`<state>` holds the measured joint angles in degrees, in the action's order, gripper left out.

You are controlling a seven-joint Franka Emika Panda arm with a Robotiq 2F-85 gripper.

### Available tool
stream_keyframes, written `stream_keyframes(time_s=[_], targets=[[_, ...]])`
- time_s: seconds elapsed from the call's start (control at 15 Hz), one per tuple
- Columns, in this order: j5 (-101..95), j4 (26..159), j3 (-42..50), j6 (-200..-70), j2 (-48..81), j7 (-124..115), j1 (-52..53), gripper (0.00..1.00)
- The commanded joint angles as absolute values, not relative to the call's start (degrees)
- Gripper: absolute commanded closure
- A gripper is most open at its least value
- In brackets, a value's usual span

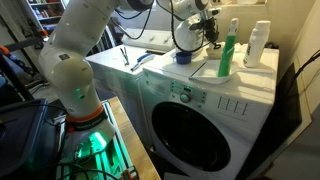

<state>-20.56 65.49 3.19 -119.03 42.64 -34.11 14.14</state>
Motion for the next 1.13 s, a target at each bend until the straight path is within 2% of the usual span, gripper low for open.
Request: stream_keyframes(time_s=[0.0,0.2,0.6,0.87,0.93,1.07], targets=[[-14.85,57.29,2.96,-109.42,47.38,-30.78,13.36,0.67],[-12.77,54.74,3.29,-107.53,48.17,-31.48,13.31,0.46],[-15.48,56.98,4.82,-111.51,39.45,-38.71,14.26,0.02],[-20.25,58.3,6.42,-112.67,33.37,-43.14,17.92,0.0],[-18.22,54.69,5.29,-111.71,36.72,-40.59,16.05,0.0],[-19.31,54.98,5.47,-111.71,34.74,-41.6,17.36,0.0]])
